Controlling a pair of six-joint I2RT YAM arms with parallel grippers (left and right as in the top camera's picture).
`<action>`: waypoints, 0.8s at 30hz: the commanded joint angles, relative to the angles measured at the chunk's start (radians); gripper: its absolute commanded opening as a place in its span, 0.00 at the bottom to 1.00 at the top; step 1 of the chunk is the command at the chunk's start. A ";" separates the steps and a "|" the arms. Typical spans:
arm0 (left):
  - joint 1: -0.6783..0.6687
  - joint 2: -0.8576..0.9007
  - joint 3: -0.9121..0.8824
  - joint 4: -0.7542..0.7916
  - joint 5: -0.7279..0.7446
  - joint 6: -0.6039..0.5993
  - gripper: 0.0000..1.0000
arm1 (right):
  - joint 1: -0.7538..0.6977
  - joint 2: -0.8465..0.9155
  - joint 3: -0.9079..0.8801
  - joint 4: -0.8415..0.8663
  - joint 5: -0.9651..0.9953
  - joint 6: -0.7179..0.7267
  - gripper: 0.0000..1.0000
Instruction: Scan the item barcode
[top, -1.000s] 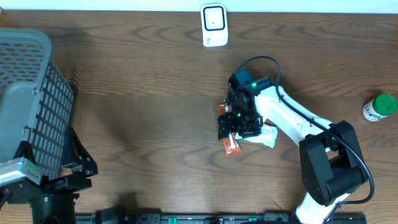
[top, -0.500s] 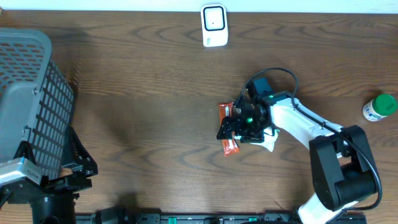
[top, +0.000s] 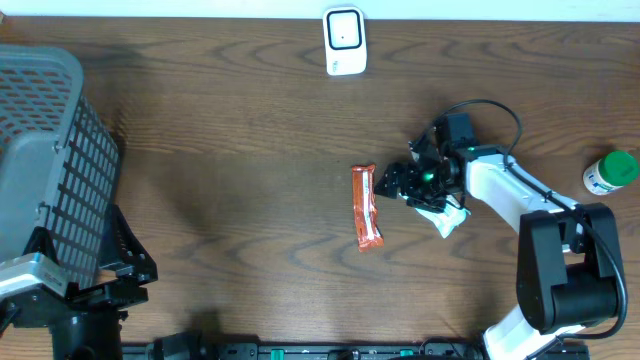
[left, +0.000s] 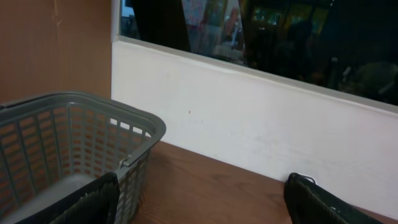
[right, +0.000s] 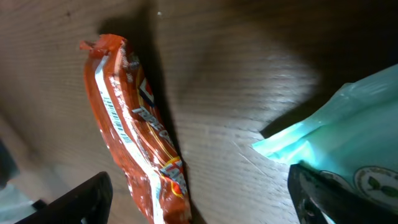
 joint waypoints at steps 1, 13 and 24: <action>-0.003 -0.011 -0.002 -0.007 -0.008 0.016 0.85 | 0.005 0.059 -0.045 -0.049 0.043 -0.074 0.97; -0.003 -0.011 -0.002 -0.008 -0.008 0.016 0.85 | 0.100 0.060 -0.185 0.098 -0.006 0.069 0.99; -0.003 -0.011 -0.002 -0.023 -0.008 0.017 0.85 | 0.153 0.117 -0.298 0.247 0.053 0.201 0.99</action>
